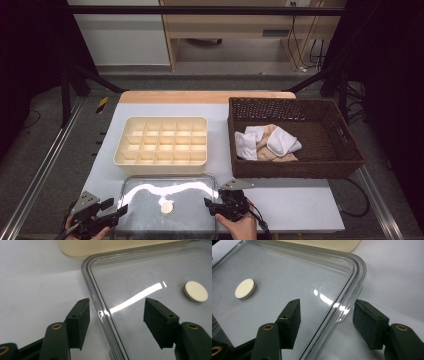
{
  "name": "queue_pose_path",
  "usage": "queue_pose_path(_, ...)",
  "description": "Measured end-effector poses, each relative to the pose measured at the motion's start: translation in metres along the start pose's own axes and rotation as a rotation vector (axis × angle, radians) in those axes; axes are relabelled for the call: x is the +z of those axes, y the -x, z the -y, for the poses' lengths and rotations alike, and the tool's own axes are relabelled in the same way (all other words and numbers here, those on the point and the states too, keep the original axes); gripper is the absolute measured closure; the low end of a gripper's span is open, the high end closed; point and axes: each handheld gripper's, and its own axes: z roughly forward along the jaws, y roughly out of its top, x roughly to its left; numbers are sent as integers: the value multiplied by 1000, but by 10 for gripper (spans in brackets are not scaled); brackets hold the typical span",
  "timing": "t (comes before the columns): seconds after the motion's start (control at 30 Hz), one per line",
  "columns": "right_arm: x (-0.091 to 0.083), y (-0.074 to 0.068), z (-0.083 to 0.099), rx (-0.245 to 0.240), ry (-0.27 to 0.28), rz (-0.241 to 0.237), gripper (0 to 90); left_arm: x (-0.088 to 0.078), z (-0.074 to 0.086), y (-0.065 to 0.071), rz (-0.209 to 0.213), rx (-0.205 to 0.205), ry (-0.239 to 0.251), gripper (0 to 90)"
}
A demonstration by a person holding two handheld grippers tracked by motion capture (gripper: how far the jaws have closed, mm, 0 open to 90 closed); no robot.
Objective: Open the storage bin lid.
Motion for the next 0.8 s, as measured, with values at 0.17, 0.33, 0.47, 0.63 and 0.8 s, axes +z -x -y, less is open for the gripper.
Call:
queue_pose_path(0.17, -6, 0, -2, -24, 48, 26, 365, 2, -5, -3, -1, 7, 22, 369)
queue_pose_path(0.33, -12, 2, -5, -41, 80, 21, 363, 2, -11, -6, 20, 2, 39, 377)
queue_pose_path(0.47, -18, 4, -10, -67, 106, 16, 363, 2, -19, -5, 11, 19, 56, 400)
queue_pose_path(0.63, -30, 7, -15, -71, 125, -2, 379, 2, -30, -4, 6, 23, 72, 409)
queue_pose_path(0.8, -41, 11, -20, -81, 121, 7, 410, 3, -39, -2, -2, 13, 84, 408)
